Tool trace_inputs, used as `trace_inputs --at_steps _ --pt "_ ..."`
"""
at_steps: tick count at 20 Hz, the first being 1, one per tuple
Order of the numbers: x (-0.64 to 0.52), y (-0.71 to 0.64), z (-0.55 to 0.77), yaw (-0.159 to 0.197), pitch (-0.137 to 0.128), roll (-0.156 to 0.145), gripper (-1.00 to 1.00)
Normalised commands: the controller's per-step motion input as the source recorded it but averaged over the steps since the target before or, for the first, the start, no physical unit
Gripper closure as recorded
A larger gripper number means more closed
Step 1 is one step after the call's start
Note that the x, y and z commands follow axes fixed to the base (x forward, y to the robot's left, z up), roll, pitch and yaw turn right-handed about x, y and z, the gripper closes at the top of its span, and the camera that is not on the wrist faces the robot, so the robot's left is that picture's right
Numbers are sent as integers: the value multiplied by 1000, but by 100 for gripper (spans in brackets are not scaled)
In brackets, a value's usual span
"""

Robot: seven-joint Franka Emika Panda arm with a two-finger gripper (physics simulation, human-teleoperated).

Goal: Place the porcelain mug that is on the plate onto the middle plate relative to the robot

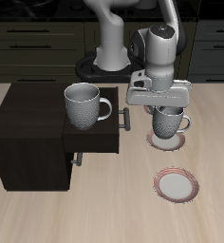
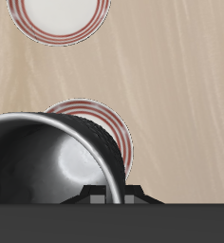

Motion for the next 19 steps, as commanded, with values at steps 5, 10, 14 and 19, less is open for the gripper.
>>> trace_inputs --at_steps 5,10,14,19 --pt "126 -33 -161 -5 58 -19 100" --pt "-29 49 -19 17 12 24 -100" --pt "-15 6 153 4 -13 13 -100" --pt "8 -35 125 -8 -10 -4 -100"
